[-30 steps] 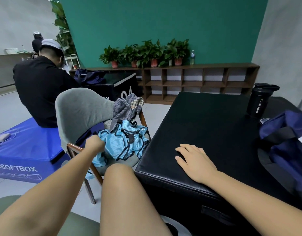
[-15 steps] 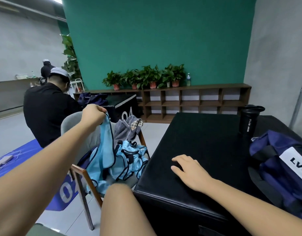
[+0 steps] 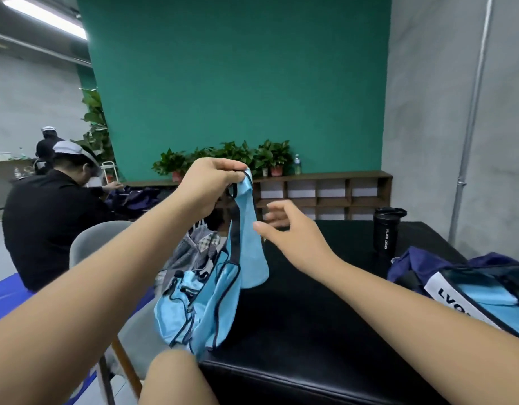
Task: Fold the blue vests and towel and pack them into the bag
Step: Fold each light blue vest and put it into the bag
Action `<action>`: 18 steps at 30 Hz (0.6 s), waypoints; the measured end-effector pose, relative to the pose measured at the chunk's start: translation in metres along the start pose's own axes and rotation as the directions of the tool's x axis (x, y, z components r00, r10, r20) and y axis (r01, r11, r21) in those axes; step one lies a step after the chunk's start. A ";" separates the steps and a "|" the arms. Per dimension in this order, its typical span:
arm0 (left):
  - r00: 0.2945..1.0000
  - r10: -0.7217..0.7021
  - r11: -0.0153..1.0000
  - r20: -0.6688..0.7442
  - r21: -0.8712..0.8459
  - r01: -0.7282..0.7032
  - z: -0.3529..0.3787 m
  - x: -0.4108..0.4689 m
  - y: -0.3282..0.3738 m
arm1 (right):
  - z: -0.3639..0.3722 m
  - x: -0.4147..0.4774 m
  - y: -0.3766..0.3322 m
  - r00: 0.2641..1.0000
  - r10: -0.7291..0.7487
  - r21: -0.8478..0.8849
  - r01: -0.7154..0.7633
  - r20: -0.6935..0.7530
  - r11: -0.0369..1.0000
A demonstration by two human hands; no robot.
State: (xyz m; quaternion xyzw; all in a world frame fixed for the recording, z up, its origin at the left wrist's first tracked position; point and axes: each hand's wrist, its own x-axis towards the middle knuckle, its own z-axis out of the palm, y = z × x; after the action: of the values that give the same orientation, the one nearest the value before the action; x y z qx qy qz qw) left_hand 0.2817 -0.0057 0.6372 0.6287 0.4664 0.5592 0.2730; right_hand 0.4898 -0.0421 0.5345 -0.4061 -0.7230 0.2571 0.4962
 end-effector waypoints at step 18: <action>0.952 -0.067 0.995 0.300 -0.048 0.086 0.067 -0.042 -0.026 | -0.117 0.039 -0.017 0.959 0.133 0.056 -0.122 -0.250 0.991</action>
State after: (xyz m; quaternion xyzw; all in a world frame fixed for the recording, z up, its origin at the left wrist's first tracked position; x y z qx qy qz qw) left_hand 0.3415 -0.0203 0.5808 0.6785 0.4269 0.4611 0.3805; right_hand 0.5852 -0.0222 0.6115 -0.4714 -0.6207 0.2490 0.5749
